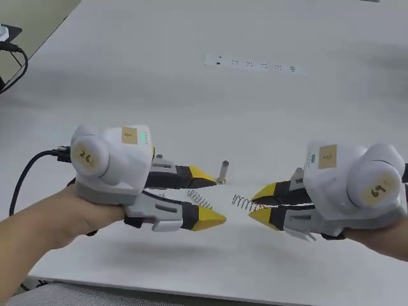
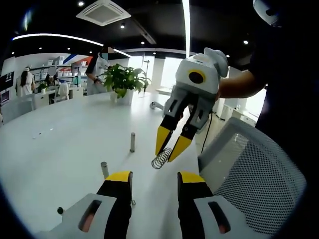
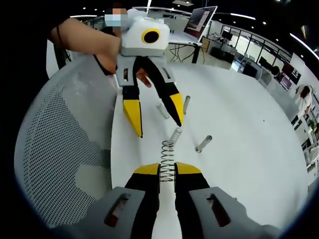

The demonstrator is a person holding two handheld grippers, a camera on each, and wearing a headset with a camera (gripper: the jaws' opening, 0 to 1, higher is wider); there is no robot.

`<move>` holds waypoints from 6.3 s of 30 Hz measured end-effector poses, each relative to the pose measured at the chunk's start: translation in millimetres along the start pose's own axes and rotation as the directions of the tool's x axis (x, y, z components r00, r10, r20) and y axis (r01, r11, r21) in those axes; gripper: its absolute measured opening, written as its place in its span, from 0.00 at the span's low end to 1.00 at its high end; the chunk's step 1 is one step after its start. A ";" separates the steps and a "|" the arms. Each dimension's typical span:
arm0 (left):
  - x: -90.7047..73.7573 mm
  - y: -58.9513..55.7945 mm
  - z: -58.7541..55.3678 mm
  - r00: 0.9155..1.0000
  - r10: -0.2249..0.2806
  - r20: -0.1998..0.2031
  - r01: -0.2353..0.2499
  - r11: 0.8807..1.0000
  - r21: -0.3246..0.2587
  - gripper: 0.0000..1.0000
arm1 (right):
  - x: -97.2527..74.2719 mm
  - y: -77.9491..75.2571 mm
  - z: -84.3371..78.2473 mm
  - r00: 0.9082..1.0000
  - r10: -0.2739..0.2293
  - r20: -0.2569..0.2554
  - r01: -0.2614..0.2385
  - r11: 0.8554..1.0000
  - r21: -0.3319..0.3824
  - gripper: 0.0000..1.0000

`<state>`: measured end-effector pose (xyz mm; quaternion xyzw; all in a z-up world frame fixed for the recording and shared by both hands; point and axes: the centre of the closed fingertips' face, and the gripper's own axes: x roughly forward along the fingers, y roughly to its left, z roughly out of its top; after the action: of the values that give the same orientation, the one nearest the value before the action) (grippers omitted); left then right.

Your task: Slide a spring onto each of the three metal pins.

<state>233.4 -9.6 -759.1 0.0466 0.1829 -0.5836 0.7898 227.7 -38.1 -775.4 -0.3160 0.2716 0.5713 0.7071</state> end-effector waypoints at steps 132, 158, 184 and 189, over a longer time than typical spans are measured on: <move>11.2 -26.2 16.4 0.995 -0.100 0.029 0.099 0.994 0.053 0.02 | -28.9 17.5 73.5 0.941 0.076 0.331 -0.086 0.996 0.017 0.06; 9.4 -25.0 23.2 0.996 -0.087 0.038 0.085 0.995 0.045 0.04 | -33.6 16.2 81.3 0.929 0.067 0.363 -0.089 0.995 0.043 0.06; -1.3 -8.4 18.2 1.000 0.014 0.011 -0.015 0.999 0.044 0.39 | -36.4 6.9 80.8 0.933 0.039 0.358 -0.057 0.998 0.040 0.06; -9.3 -2.8 14.8 0.999 0.044 -0.001 -0.044 0.998 0.049 0.45 | -36.5 4.7 81.5 0.933 0.032 0.357 -0.048 0.998 0.037 0.06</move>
<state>231.9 -6.4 -741.7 0.0705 0.1683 -0.5702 0.8010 217.6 1.1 -695.7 -0.1857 0.1581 0.6271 0.7398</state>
